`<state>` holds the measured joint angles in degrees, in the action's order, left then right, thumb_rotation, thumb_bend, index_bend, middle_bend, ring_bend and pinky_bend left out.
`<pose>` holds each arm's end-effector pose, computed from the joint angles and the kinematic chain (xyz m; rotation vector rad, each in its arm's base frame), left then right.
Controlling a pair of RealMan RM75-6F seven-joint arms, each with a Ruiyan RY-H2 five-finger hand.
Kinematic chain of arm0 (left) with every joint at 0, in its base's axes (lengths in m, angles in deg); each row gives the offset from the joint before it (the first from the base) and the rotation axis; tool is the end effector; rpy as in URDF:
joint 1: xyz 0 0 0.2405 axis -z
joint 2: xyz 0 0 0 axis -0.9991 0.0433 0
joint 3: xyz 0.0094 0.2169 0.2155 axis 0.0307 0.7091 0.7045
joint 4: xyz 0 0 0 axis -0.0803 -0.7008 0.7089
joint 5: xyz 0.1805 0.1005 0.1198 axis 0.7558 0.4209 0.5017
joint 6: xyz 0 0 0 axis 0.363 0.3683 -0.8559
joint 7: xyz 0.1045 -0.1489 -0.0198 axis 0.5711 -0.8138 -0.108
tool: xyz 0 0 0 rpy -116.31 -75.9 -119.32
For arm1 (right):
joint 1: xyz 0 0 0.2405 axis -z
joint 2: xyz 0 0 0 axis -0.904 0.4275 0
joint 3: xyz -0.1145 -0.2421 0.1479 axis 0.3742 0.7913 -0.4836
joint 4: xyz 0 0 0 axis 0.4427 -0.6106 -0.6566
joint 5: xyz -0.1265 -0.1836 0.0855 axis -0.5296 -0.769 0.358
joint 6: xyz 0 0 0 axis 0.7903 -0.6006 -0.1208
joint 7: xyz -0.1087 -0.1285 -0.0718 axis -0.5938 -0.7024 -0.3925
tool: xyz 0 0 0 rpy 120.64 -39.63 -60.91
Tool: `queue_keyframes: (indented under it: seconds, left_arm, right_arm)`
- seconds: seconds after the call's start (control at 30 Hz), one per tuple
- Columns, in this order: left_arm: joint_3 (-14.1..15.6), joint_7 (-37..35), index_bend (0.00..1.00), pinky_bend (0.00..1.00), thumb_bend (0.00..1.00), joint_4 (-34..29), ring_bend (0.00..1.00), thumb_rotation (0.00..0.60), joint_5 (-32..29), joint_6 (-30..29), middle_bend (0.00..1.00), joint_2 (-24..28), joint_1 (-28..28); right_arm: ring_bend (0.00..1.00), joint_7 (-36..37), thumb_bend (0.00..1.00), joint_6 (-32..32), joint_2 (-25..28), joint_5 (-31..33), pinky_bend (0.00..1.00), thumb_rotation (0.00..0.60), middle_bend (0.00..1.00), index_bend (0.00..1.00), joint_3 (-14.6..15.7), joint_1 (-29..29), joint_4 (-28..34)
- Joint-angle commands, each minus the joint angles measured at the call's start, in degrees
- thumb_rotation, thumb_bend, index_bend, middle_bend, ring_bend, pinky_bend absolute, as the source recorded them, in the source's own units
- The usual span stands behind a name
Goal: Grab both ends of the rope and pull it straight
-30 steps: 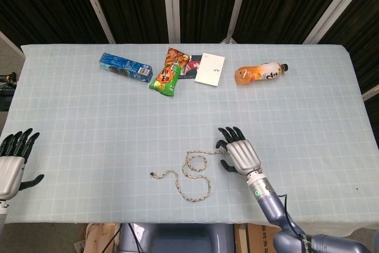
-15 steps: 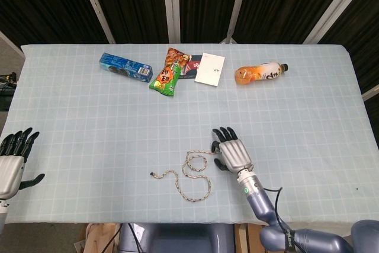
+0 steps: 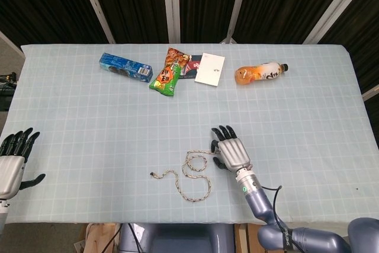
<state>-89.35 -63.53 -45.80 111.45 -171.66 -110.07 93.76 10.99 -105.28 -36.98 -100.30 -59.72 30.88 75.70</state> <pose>-0.3623 0.2318 0.1426 -1.4439 -0.8311 -0.8038 -0.1779 -0.3625 -0.1024 1.7674 -1.0753 0.9379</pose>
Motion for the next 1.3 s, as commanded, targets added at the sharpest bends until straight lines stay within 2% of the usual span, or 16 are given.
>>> queue_keyframes:
  seconds: [0.03, 0.47, 0.93, 1.3]
  left_arm:
    - [0.0, -0.1, 0.02, 0.0, 0.04, -0.1, 0.0, 0.6, 0.0, 0.0, 0.0, 0.0, 0.0]
    - [0.0, -0.5, 0.02, 0.0, 0.04, -0.2, 0.0, 0.6, -0.1, 0.2, 0.0, 0.2, 0.1]
    - [0.0, -0.5, 0.03, 0.0, 0.04, -0.3, 0.0, 0.6, -0.4, 0.4, 0.0, 0.2, 0.1]
    - [0.1, -0.6, 0.03, 0.0, 0.04, -0.4, 0.0, 0.6, -0.4, 0.5, 0.0, 0.2, 0.1]
  right_arm:
    - [0.0, -0.2, 0.4, 0.0, -0.2, 0.4, 0.0, 0.6, 0.15, 0.53, 0.0, -0.2, 0.0]
    - [0.0, -1.4, 0.46, -0.8, -1.4, 1.3, 0.0, 0.6, 0.15, 0.53, 0.2, -1.2, -0.8]
    - [0.0, -1.6, 0.47, -1.0, -2.8, 3.0, 0.0, 0.6, 0.15, 0.53, 0.2, -1.6, -2.2]
    - [0.0, -2.0, 0.5, -2.0, -2.6, 2.5, 0.0, 0.6, 0.15, 0.59, 0.9, -1.5, -0.9]
